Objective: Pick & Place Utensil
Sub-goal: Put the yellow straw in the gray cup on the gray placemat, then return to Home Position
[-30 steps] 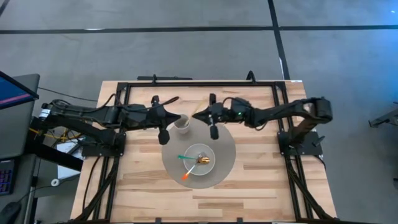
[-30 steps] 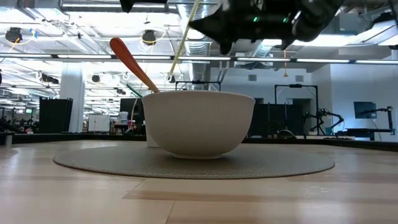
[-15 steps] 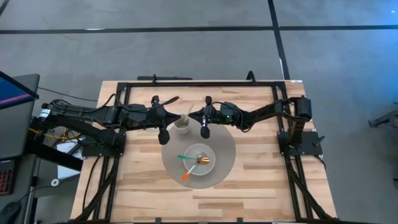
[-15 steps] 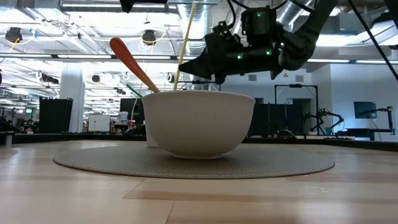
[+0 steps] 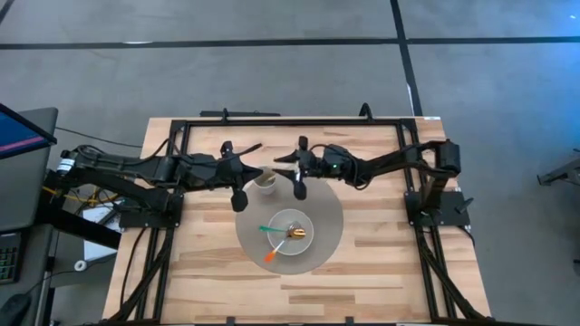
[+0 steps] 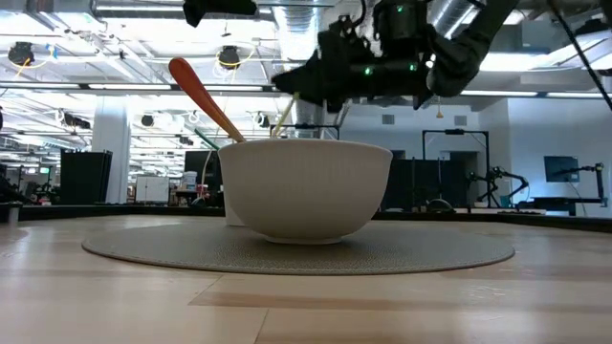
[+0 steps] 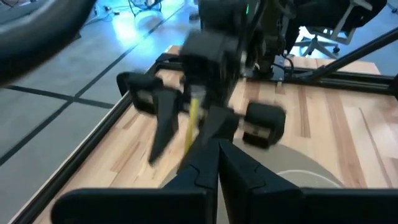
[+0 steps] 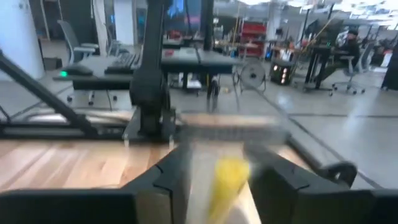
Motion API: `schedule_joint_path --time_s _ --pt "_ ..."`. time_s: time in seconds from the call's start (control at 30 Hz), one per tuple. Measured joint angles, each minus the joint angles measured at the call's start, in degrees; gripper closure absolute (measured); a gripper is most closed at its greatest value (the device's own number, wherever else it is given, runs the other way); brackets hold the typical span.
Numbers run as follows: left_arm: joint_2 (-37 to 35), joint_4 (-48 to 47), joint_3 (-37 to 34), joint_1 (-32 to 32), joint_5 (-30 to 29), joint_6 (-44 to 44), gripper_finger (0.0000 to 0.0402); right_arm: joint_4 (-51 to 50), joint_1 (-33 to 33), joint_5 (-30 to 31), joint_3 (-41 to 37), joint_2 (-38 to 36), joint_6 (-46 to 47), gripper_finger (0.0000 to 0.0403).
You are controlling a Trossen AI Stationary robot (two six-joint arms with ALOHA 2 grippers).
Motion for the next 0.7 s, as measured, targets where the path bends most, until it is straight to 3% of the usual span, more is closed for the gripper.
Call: schedule_joint_path --time_s 0.13,0.27,0.43,0.7 --pt "0.00 -0.33 -0.43 0.00 -0.69 -0.19 0.0389 -3.21 -0.59 0.00 0.00 -6.47 -2.37 0.0244" --pt "-0.90 -0.39 -0.43 0.00 -0.94 -0.18 0.0389 -12.60 -0.70 0.05 0.02 -16.61 -9.04 0.0227" --pt "-4.89 -0.21 -0.43 -0.02 -3.70 -0.17 0.0389 -29.27 -0.70 0.55 0.07 -32.39 -12.01 0.0218" --pt "-16.14 -0.14 -4.26 0.00 -4.36 3.11 0.0389 -60.33 -0.61 8.29 0.05 -59.07 -13.05 0.0237"
